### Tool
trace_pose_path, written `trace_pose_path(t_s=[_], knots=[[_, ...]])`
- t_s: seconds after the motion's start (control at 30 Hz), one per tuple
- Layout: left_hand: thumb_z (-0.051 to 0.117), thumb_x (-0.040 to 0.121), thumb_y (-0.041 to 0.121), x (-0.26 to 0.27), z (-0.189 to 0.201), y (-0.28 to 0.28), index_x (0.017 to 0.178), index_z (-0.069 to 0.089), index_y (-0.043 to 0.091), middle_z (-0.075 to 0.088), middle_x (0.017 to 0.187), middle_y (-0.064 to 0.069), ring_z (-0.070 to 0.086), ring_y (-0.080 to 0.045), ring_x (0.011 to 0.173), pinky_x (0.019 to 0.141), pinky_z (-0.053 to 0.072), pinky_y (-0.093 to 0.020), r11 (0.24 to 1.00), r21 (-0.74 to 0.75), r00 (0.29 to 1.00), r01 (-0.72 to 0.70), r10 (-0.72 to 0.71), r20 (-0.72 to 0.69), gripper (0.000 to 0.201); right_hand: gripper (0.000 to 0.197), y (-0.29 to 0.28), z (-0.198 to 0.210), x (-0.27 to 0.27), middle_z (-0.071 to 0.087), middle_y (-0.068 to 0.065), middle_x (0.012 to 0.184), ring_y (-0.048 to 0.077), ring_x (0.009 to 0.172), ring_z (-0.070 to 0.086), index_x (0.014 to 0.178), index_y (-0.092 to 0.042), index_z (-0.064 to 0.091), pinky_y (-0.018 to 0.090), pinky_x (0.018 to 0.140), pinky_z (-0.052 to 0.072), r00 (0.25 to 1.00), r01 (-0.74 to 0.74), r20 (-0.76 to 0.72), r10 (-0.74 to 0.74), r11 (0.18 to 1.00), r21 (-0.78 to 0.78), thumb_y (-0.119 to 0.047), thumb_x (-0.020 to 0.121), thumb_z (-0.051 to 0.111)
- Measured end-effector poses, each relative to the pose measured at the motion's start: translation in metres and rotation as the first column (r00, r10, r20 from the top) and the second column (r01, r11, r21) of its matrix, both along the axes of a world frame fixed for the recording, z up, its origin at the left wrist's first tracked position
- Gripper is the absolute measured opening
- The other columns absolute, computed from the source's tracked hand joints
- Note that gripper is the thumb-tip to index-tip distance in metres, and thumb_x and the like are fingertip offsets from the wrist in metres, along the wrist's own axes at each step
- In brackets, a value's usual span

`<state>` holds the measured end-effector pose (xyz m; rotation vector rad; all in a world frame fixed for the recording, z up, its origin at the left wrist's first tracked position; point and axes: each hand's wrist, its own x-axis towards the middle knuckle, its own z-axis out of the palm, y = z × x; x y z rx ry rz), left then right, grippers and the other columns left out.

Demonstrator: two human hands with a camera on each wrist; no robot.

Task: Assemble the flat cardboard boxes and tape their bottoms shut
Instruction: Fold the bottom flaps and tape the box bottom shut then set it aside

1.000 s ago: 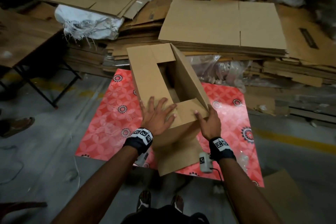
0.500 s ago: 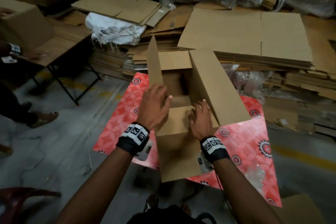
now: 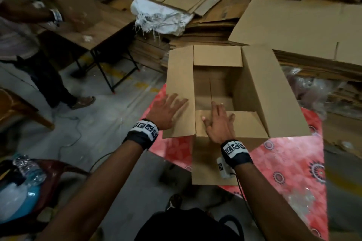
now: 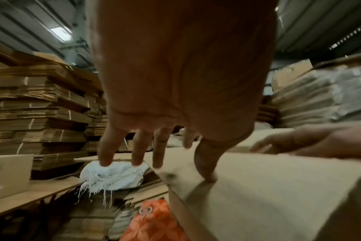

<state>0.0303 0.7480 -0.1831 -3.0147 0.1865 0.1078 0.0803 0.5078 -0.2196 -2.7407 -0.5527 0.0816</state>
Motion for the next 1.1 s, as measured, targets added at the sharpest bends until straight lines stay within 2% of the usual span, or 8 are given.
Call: trace_pose_path(t_s=[0.13, 0.27, 0.47, 0.6, 0.77, 0.9, 1.0, 1.1], knots=[[0.07, 0.084, 0.046, 0.034, -0.001, -0.004, 0.162, -0.013, 0.031, -0.01, 0.171, -0.003, -0.006, -0.031, 0.158, 0.122, 0.016, -0.061, 0.959, 0.216, 0.981, 0.181, -0.161, -0.107, 0.114, 0.063, 0.0, 0.004, 0.002, 0.025, 0.014, 0.166, 0.027, 0.156, 0.015, 0.158, -0.014, 0.025, 0.07, 0.118, 0.009, 0.997, -0.046, -0.071, 0.041, 0.997, -0.069, -0.05, 0.106, 0.032], [0.082, 0.063, 0.068, 0.063, 0.005, 0.0, 0.162, -0.011, 0.025, -0.014, 0.171, 0.003, -0.014, -0.03, 0.157, 0.125, 0.008, -0.058, 0.921, 0.261, 0.953, 0.29, -0.253, -0.165, 0.143, 0.056, -0.002, 0.003, 0.003, 0.037, 0.012, 0.153, 0.032, 0.144, 0.038, 0.15, -0.017, 0.038, 0.072, 0.116, 0.012, 0.998, -0.061, -0.035, 0.059, 0.996, -0.059, -0.049, 0.104, 0.035], [0.084, 0.04, 0.078, 0.08, 0.018, -0.004, 0.154, 0.029, 0.016, 0.033, 0.159, -0.006, 0.017, -0.026, 0.155, 0.126, 0.004, -0.052, 0.908, 0.063, 0.904, 0.415, -0.403, -0.141, 0.142, 0.057, -0.014, 0.01, 0.005, 0.04, 0.009, 0.15, 0.027, 0.141, 0.04, 0.148, -0.02, 0.04, 0.069, 0.115, 0.015, 0.984, -0.104, 0.153, 0.093, 0.992, 0.071, -0.052, 0.102, 0.036], [0.079, 0.035, 0.081, 0.076, 0.003, -0.02, 0.127, 0.052, 0.011, 0.052, 0.122, -0.008, 0.055, -0.03, 0.114, 0.122, 0.018, -0.052, 0.878, -0.136, 0.887, 0.458, -0.461, 0.01, 0.118, 0.055, -0.043, 0.032, -0.005, 0.046, 0.008, 0.149, 0.022, 0.148, 0.035, 0.147, -0.016, 0.049, 0.067, 0.112, 0.02, 0.942, -0.152, 0.334, 0.045, 0.941, 0.303, -0.046, 0.103, 0.039], [0.07, 0.036, 0.09, 0.063, -0.015, -0.07, 0.11, 0.059, 0.008, 0.049, 0.108, -0.011, 0.051, -0.031, 0.097, 0.102, 0.036, -0.047, 0.908, -0.206, 0.931, 0.365, -0.35, 0.109, 0.111, 0.047, -0.105, 0.055, -0.032, 0.058, 0.014, 0.136, 0.028, 0.146, 0.041, 0.129, -0.003, 0.063, 0.066, 0.117, 0.022, 0.89, -0.121, 0.426, -0.161, 0.817, 0.563, -0.036, 0.105, 0.041], [0.072, 0.034, 0.084, 0.058, -0.018, -0.119, 0.107, 0.06, 0.011, 0.049, 0.103, -0.009, 0.05, -0.031, 0.096, 0.096, 0.041, -0.046, 0.934, -0.226, 0.957, 0.275, -0.243, 0.162, 0.104, 0.053, -0.167, 0.05, -0.068, 0.06, 0.013, 0.138, 0.028, 0.133, 0.054, 0.124, 0.001, 0.064, 0.044, 0.109, 0.043, 0.77, 0.061, 0.395, -0.501, 0.675, 0.736, -0.041, 0.106, 0.036], [0.066, 0.036, 0.085, 0.064, -0.02, -0.154, 0.105, 0.061, 0.011, 0.051, 0.102, -0.009, 0.051, -0.031, 0.097, 0.096, 0.044, -0.047, 0.939, -0.235, 0.959, 0.25, -0.208, 0.192, 0.101, 0.044, -0.198, 0.014, -0.091, 0.067, 0.014, 0.128, 0.031, 0.128, 0.058, 0.125, -0.009, 0.064, 0.052, 0.102, 0.047, 0.624, 0.287, 0.302, -0.72, 0.571, 0.769, -0.041, 0.106, 0.041], [0.061, 0.042, 0.086, 0.068, -0.02, -0.187, 0.105, 0.06, 0.012, 0.052, 0.104, -0.01, 0.051, -0.031, 0.099, 0.097, 0.044, -0.048, 0.945, -0.219, 0.96, 0.244, -0.203, 0.193, 0.096, 0.05, -0.208, -0.027, -0.097, 0.063, 0.011, 0.138, 0.026, 0.142, 0.045, 0.131, -0.012, 0.063, 0.059, 0.111, 0.037, 0.616, 0.509, 0.163, -0.77, 0.548, 0.664, -0.048, 0.101, 0.045]])
